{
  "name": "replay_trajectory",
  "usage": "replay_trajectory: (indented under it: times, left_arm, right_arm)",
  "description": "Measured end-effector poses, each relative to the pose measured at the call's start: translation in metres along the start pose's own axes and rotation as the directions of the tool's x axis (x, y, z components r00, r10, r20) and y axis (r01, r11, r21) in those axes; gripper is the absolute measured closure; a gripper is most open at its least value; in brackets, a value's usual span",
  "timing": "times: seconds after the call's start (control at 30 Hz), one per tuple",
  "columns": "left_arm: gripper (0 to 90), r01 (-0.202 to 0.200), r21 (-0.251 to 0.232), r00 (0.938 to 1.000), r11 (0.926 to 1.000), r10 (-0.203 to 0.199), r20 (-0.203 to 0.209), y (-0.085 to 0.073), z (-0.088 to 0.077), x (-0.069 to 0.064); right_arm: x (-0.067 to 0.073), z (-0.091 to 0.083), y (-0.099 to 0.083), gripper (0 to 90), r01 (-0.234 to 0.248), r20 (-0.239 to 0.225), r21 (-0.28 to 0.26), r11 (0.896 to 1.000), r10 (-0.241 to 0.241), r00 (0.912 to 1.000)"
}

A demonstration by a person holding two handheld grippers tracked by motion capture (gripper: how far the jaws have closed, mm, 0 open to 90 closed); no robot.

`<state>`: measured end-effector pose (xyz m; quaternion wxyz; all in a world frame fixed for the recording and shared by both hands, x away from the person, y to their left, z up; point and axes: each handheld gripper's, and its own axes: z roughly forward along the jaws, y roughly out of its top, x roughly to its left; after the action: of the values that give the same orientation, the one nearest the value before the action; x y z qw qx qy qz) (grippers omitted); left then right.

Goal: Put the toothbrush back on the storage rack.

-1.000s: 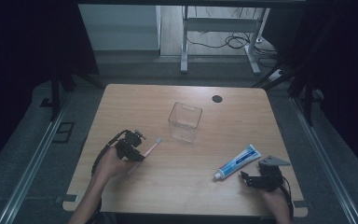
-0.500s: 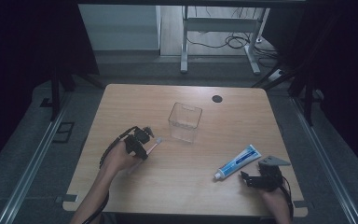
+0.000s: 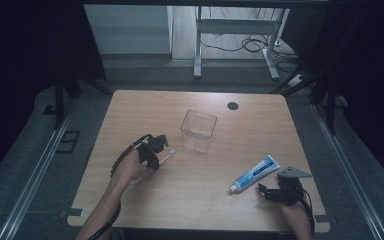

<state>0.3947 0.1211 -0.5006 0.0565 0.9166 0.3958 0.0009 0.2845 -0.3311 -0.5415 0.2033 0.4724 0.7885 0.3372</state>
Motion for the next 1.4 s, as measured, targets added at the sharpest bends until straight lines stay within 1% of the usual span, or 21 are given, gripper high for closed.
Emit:
replay_trajectory:
  times: [0.17, 0.23, 0.33, 0.37, 0.47, 0.5, 0.53, 0.67, 0.73, 0.8, 0.83, 0.87, 1.0, 1.03, 1.17, 1.2, 1.23, 1.27, 1.33, 1.37, 1.4]
  left_arm:
    - [79.1, 0.003, -0.030, 0.9999, 0.9995, -0.003, 0.014, -0.002, -0.003, 0.003]
    - [79.2, 0.007, -0.063, 0.9998, 0.9980, -0.006, 0.021, -0.005, -0.008, 0.004]
    - [79.1, 0.008, -0.080, 0.9997, 0.9968, -0.006, 0.026, -0.006, -0.013, 0.004]
    - [79.1, 0.007, -0.103, 0.9997, 0.9946, -0.004, 0.025, -0.007, -0.017, 0.004]
    - [79.1, 0.004, -0.125, 0.9996, 0.9921, 0.000, 0.029, -0.009, -0.022, 0.005]
    - [79.1, 0.009, -0.147, 0.9994, 0.9891, -0.004, 0.035, -0.010, -0.026, 0.005]
    - [79.1, 0.009, -0.147, 0.9994, 0.9891, -0.004, 0.035, -0.010, -0.026, 0.005]
    - [79.1, 0.005, -0.182, 0.9993, 0.9833, 0.002, 0.036, -0.013, -0.034, 0.005]
    - [79.1, 0.003, -0.212, 0.9993, 0.9773, 0.005, 0.038, -0.016, -0.041, 0.005]
    - [79.1, -0.001, -0.219, 0.9993, 0.9758, 0.009, 0.037, -0.016, -0.043, 0.005]
    - [79.1, -0.004, -0.241, 0.9993, 0.9706, 0.013, 0.035, -0.018, -0.048, 0.004]
    - [79.1, -0.004, -0.241, 0.9993, 0.9706, 0.013, 0.035, -0.018, -0.048, 0.004]
    - [79.1, -0.013, -0.301, 0.9989, 0.9534, 0.025, 0.038, -0.021, -0.061, 0.003]
    - [79.1, -0.017, -0.310, 0.9990, 0.9507, 0.029, 0.034, -0.021, -0.064, 0.003]
    - [79.1, -0.026, -0.361, 0.9990, 0.9321, 0.037, 0.023, -0.022, -0.075, 0.001]
    - [79.2, -0.026, -0.361, 0.9990, 0.9321, 0.037, 0.023, -0.022, -0.075, 0.001]
    - [79.2, -0.030, -0.373, 0.9990, 0.9273, 0.040, 0.021, -0.021, -0.078, 0.001]
    - [79.1, -0.030, -0.396, 0.9990, 0.9177, 0.041, 0.018, -0.020, -0.083, 0.000]
    - [79.1, -0.030, -0.420, 0.9990, 0.9071, 0.041, 0.018, -0.019, -0.088, 0.000]
    - [79.1, -0.035, -0.428, 0.9988, 0.9029, 0.046, 0.015, -0.018, -0.090, 0.000]
    - [79.1, -0.035, -0.428, 0.9988, 0.9029, 0.046, 0.015, -0.018, -0.090, 0.000]
  right_arm:
    - [0.000, 0.000, 0.000, 11.4, 0.000, 0.000, 0.000, 1.000, 0.000, 1.0000]
    - [0.000, 0.000, 0.000, 11.4, 0.000, 0.000, 0.000, 1.000, 0.000, 1.0000]
    - [0.000, 0.000, 0.000, 11.4, 0.000, 0.000, 0.000, 1.000, 0.000, 1.0000]
    - [0.000, 0.000, 0.000, 11.4, 0.000, 0.000, 0.000, 1.000, 0.000, 1.0000]
    - [0.000, 0.000, 0.000, 11.4, 0.000, 0.000, 0.000, 1.000, 0.000, 1.0000]
    - [0.000, 0.000, 0.000, 11.4, 0.000, 0.000, 0.000, 1.000, 0.000, 1.0000]
    - [0.000, 0.000, 0.000, 11.4, 0.000, 0.000, 0.000, 1.000, 0.000, 1.0000]
    - [0.000, 0.000, 0.000, 11.4, 0.000, 0.000, 0.000, 1.000, 0.000, 1.0000]
    - [0.000, 0.000, 0.000, 11.4, 0.000, 0.000, 0.000, 1.000, 0.000, 1.0000]
    - [0.000, 0.000, 0.000, 11.4, 0.000, 0.000, 0.000, 1.000, 0.000, 1.0000]
    - [0.000, 0.000, 0.000, 11.4, 0.000, 0.000, 0.000, 1.000, 0.000, 1.0000]
    - [0.000, 0.000, 0.000, 11.4, 0.000, 0.000, 0.000, 1.000, 0.000, 1.0000]
    - [0.000, 0.000, 0.000, 11.4, 0.000, 0.000, 0.001, 1.000, 0.000, 1.0000]
    - [0.000, 0.000, 0.000, 11.4, 0.000, 0.000, 0.001, 1.000, 0.000, 1.0000]
    - [0.000, 0.000, 0.000, 11.4, 0.001, 0.000, 0.000, 1.000, -0.001, 1.0000]
    - [0.000, 0.000, 0.000, 11.4, 0.000, 0.000, 0.000, 1.000, 0.000, 1.0000]
    - [0.000, 0.000, 0.000, 11.4, 0.000, 0.000, 0.000, 1.000, 0.000, 1.0000]
    - [0.000, 0.000, 0.000, 11.4, -0.002, 0.000, 0.000, 1.000, 0.002, 1.0000]
    - [0.000, 0.000, 0.000, 11.4, -0.002, 0.000, 0.000, 1.000, 0.002, 1.0000]
    - [0.000, 0.000, 0.000, 11.4, -0.001, 0.000, -0.001, 1.000, 0.001, 1.0000]
    - [0.000, 0.000, 0.000, 11.4, -0.001, 0.000, -0.001, 1.000, 0.001, 1.0000]
